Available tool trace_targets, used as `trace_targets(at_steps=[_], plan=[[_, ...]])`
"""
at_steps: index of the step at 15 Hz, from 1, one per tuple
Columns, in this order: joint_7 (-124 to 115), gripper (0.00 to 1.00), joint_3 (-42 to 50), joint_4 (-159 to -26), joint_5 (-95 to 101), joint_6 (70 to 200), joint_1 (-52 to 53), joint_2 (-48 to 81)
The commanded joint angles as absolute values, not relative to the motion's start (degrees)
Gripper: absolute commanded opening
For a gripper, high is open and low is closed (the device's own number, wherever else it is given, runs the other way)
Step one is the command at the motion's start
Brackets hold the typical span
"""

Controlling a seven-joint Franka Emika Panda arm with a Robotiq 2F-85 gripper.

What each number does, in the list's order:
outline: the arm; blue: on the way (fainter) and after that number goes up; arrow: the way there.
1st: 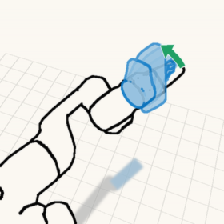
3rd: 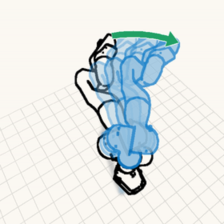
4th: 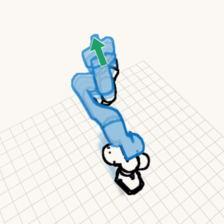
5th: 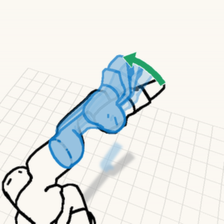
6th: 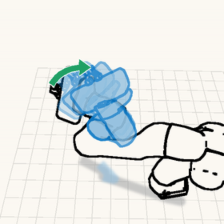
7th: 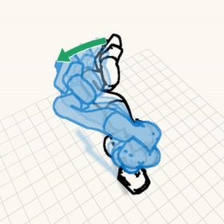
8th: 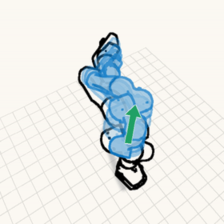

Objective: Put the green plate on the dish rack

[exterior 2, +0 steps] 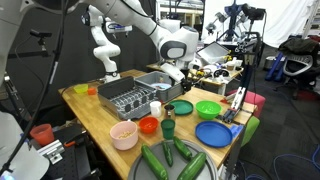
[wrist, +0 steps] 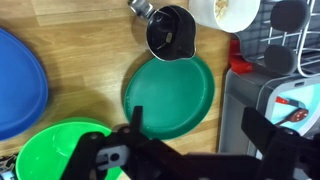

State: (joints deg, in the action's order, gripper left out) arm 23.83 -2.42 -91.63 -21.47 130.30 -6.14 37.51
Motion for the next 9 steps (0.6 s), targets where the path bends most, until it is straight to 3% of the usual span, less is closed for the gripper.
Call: trace_targets(at_steps=[1, 9], plan=[[25.9, 1.00, -5.9, -85.9, -19.7, 123.8, -9.3, 41.4], [24.0, 1.00, -5.6, -86.6, -19.5, 126.1, -8.8, 41.4]])
